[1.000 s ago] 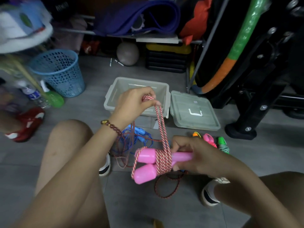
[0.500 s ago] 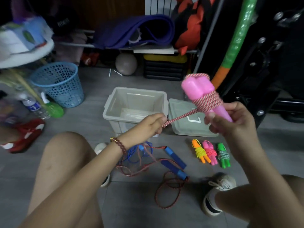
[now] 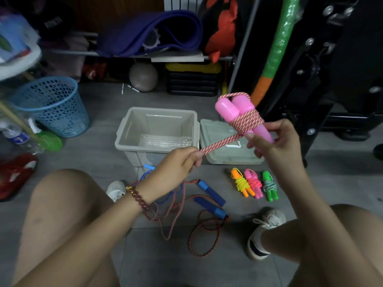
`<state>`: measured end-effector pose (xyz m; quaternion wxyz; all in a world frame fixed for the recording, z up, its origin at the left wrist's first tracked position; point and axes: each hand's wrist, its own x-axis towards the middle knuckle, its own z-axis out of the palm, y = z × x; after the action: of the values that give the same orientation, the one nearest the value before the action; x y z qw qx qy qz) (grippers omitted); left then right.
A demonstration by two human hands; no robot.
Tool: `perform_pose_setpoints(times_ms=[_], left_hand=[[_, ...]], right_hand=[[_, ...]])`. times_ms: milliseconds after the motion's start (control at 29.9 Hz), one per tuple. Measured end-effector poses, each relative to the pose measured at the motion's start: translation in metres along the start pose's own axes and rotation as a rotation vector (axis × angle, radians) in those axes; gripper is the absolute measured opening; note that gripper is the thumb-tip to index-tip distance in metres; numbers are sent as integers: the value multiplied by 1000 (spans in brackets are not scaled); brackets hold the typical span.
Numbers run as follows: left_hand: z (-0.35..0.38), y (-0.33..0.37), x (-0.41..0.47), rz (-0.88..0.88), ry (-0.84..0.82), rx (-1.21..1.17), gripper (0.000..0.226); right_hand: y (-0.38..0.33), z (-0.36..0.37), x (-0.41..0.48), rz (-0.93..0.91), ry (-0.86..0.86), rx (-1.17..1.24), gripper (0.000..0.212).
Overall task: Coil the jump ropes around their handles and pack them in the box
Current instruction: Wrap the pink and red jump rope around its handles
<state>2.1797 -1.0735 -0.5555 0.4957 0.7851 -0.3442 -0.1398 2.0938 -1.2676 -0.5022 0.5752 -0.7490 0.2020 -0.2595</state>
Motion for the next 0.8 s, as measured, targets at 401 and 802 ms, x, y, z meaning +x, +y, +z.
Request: perform_pose_setpoints(times_ms=[401, 802], left_hand=[[0, 9, -4, -215, -27, -211, 36], [0, 38, -15, 29, 117, -97, 48]], right_hand=[[15, 0, 6, 87, -47, -88, 35], [30, 27, -12, -364, -71, -456, 18]])
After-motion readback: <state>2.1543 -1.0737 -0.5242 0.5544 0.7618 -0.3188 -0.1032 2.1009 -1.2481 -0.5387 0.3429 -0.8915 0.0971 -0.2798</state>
